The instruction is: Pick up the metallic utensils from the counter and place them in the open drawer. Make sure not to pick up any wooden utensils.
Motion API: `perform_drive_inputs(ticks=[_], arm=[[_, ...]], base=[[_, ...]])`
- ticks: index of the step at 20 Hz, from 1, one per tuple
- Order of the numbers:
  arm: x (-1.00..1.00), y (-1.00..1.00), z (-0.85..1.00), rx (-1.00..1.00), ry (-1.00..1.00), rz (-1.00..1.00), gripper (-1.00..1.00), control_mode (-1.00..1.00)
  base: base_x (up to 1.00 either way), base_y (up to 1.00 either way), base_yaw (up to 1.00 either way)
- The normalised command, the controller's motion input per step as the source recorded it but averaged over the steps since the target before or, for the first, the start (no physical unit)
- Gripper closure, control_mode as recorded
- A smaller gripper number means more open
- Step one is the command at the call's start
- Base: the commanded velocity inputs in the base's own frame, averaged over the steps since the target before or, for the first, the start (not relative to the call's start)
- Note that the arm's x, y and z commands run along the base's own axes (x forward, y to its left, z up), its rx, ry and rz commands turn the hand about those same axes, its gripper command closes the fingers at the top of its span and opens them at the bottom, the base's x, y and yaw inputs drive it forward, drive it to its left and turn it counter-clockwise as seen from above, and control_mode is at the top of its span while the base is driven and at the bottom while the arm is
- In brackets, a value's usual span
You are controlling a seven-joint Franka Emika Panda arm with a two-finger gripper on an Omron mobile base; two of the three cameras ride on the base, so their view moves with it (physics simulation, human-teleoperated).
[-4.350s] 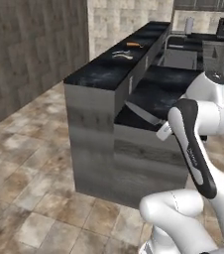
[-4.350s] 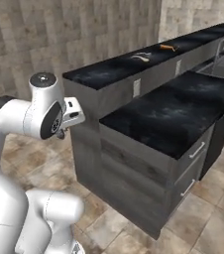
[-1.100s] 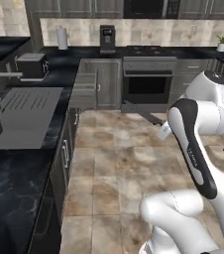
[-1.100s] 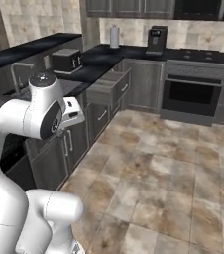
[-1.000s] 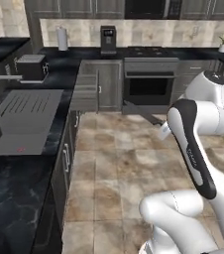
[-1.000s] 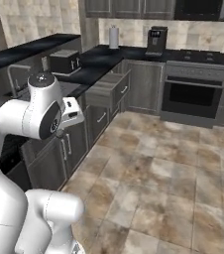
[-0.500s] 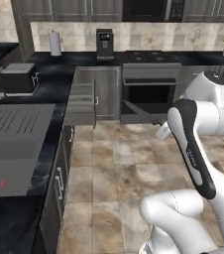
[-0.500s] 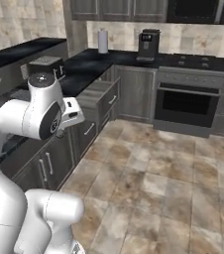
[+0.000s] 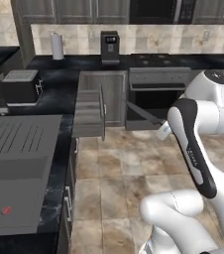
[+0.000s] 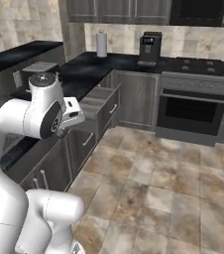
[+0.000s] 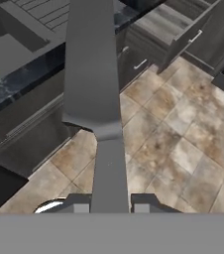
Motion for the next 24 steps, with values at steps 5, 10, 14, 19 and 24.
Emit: perform_drive_inputs(ticks=[5,10,14,19,24], arm=[[0.0,0.0,0.0,0.0,0.0,0.0,1.0,1.0],[0.0,0.0,0.0,0.0,0.0,0.0,1.0,1.0],[0.0,0.0,0.0,0.0,0.0,0.0,1.0,1.0],[0.0,0.0,0.0,0.0,0.0,0.0,1.0,1.0],[0.0,0.0,0.0,0.0,0.0,0.0,1.0,1.0]], base=[[0.61,0.3,-0.01],[0.66,0.21,-0.01],[0.62,0.27,0.0],[0.6,0.45,0.0],[0.58,0.44,0.0]])
